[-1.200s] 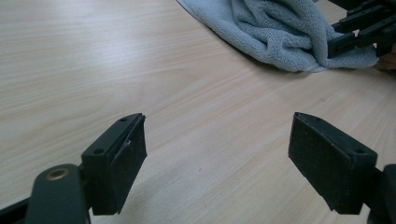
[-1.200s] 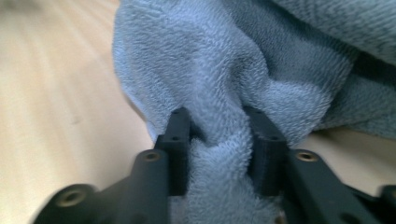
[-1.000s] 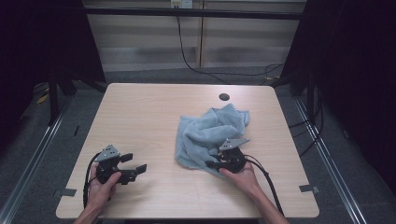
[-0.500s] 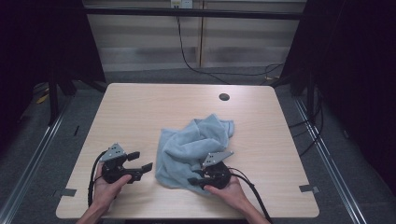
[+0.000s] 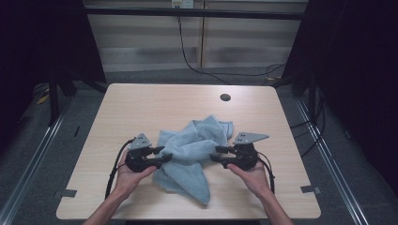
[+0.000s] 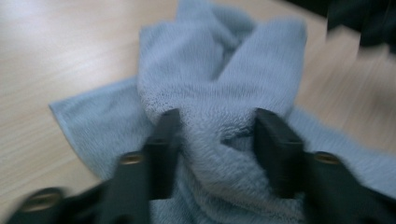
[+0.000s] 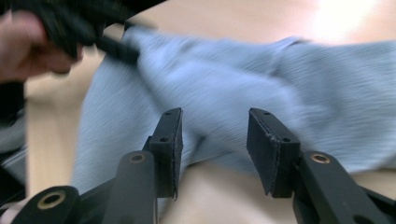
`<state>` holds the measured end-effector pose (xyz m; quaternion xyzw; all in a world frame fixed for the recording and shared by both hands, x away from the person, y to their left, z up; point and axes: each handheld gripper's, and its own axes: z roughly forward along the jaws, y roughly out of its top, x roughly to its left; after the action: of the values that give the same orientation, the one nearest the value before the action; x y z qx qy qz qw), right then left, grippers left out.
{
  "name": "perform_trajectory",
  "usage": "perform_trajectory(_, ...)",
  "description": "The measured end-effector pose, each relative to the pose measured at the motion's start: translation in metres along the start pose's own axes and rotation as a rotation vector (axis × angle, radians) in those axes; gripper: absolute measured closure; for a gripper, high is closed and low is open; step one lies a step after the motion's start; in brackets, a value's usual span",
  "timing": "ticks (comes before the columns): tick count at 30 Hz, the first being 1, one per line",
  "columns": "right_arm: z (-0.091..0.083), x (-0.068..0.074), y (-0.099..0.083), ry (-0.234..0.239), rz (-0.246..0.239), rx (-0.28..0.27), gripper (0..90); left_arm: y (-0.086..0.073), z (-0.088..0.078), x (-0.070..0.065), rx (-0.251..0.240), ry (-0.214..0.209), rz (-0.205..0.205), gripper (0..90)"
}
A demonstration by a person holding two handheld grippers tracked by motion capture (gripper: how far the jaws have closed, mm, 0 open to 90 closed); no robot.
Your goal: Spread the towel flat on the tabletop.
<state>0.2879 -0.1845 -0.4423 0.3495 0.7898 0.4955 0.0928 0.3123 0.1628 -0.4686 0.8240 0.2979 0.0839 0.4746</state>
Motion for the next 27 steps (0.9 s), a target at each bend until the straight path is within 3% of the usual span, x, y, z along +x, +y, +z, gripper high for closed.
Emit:
perform_trajectory(1,-0.001,-0.003,0.001,-0.007,0.004,-0.003,53.8,-0.002,0.001,0.000,0.024,0.000,0.015,68.9)
perform_trajectory(2,-0.001,-0.003,0.001,-0.007,0.004,-0.003,53.8,-0.005,0.002,0.001,0.042,-0.005,0.005,68.9)
perform_trajectory(5,0.004,-0.013,-0.001,-0.048,-0.011,0.006,47.3,-0.010,-0.001,0.005,0.046,-0.041,-0.015,74.4)
perform_trajectory(9,0.020,-0.025,-0.010,-0.058,0.047,0.025,44.0,-0.016,-0.005,0.004,0.070,-0.043,-0.014,75.4)
perform_trajectory(11,0.029,-0.023,-0.018,-0.035,0.050,0.059,56.3,-0.018,-0.008,0.004,0.072,-0.048,-0.024,75.3)
perform_trajectory(13,0.037,-0.014,-0.025,-0.014,0.013,0.103,70.4,-0.020,-0.011,0.006,0.069,-0.037,-0.035,75.0)
perform_trajectory(17,0.041,0.008,-0.034,0.036,-0.030,0.164,82.7,-0.024,-0.018,0.016,0.061,-0.029,-0.068,71.6)
perform_trajectory(18,0.039,0.014,-0.036,0.052,-0.042,0.175,83.6,-0.026,-0.021,0.018,0.055,-0.033,-0.092,69.0)
perform_trajectory(19,0.037,0.018,-0.038,0.064,-0.057,0.190,83.7,-0.028,-0.025,0.019,0.034,-0.045,-0.108,64.4)
perform_trajectory(21,0.029,0.026,-0.041,0.093,-0.054,0.194,79.9,-0.024,-0.031,0.017,0.007,-0.056,-0.083,59.0)
perform_trajectory(23,0.021,0.029,-0.042,0.105,-0.055,0.192,73.4,-0.017,-0.036,0.016,-0.033,-0.075,-0.088,51.2)
perform_trajectory(24,0.016,0.029,-0.040,0.105,-0.055,0.176,69.7,-0.013,-0.037,0.016,-0.053,-0.099,-0.091,48.0)
perform_trajectory(26,0.005,0.023,-0.034,0.108,-0.039,0.128,64.8,-0.004,-0.040,0.014,-0.089,-0.077,-0.061,44.9)
perform_trajectory(27,0.000,0.018,-0.029,0.100,-0.032,0.112,62.7,0.000,-0.039,0.015,-0.102,-0.076,-0.074,43.3)
